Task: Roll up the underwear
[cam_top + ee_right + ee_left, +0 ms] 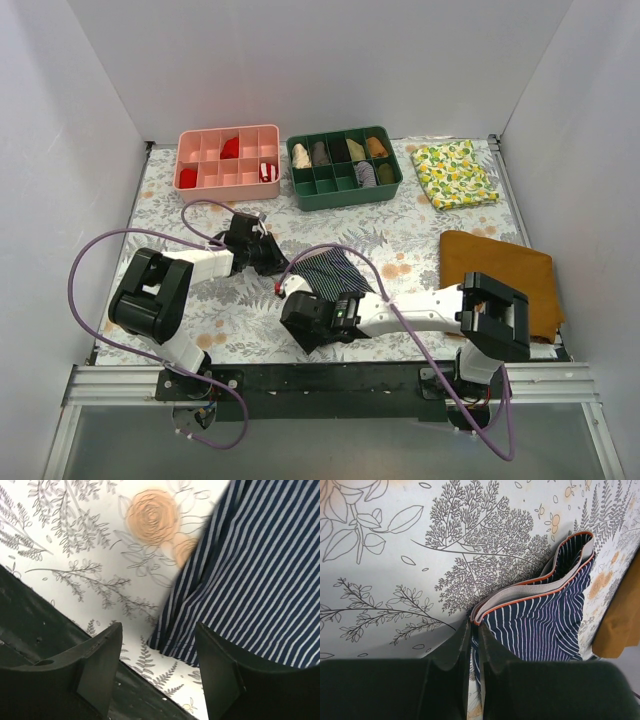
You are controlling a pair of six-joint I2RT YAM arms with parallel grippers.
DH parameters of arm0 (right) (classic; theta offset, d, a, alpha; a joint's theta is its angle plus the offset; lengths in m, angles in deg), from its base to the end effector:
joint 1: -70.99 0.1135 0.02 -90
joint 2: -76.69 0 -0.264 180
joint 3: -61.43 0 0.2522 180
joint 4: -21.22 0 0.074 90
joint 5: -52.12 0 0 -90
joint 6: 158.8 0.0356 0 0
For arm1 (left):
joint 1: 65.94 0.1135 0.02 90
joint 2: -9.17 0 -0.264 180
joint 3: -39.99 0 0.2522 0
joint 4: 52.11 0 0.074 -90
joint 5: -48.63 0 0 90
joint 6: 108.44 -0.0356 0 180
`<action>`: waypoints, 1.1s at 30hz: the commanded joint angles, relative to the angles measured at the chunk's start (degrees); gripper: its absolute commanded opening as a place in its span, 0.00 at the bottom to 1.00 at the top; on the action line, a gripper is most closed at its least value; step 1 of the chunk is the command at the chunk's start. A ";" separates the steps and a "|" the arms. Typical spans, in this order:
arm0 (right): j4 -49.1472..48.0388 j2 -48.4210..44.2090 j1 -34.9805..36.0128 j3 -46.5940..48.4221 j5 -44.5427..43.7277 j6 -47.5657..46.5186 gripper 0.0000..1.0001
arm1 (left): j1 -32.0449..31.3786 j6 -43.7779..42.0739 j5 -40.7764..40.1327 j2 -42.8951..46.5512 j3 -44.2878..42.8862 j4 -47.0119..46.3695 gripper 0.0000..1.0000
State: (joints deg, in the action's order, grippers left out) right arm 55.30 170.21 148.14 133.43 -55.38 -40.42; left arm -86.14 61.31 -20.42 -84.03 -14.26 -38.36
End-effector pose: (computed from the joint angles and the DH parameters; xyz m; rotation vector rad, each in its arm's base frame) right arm 0.0842 0.3211 0.1954 -0.9294 2.3407 0.3857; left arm 0.2733 -0.1141 0.1332 -1.2401 2.5196 -1.0577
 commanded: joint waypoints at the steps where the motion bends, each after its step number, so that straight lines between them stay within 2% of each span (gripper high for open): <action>1: 5.86 3.50 3.53 5.74 -6.05 1.49 0.66 | -0.10 -1.17 -2.14 1.63 -2.57 4.84 0.00; 4: 10.25 5.80 4.68 8.11 -9.39 3.87 0.64 | -0.01 -1.61 -2.14 1.72 -3.19 5.46 0.00; 9: 13.95 7.99 4.95 9.61 -11.15 6.42 0.55 | -0.01 -1.70 -2.05 1.80 -3.37 5.72 0.00; 18: 10.80 8.53 5.12 8.47 -7.73 4.58 0.53 | -0.01 -1.87 -2.14 1.45 -3.72 6.07 0.00; 24: 10.97 9.58 5.21 8.73 -7.29 4.31 0.42 | -0.01 -1.96 -2.23 1.10 -4.25 6.60 0.00; 30: 11.85 11.69 5.21 9.17 -6.76 4.49 0.40 | -0.10 -2.14 -2.32 1.10 -4.16 7.13 0.00; 32: 11.85 12.04 5.21 9.09 -6.67 4.40 0.36 | -0.01 -2.14 -2.32 1.10 -4.25 7.22 0.00; 33: 11.76 12.04 5.21 9.17 -6.76 4.49 0.29 | -0.10 -2.22 -2.23 1.27 -4.07 7.30 0.00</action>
State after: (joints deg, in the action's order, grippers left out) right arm 66.55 180.31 152.88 141.63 -62.26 -36.27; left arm -86.14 60.17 -21.69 -84.03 -16.93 -32.33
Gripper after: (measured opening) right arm 0.381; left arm 0.073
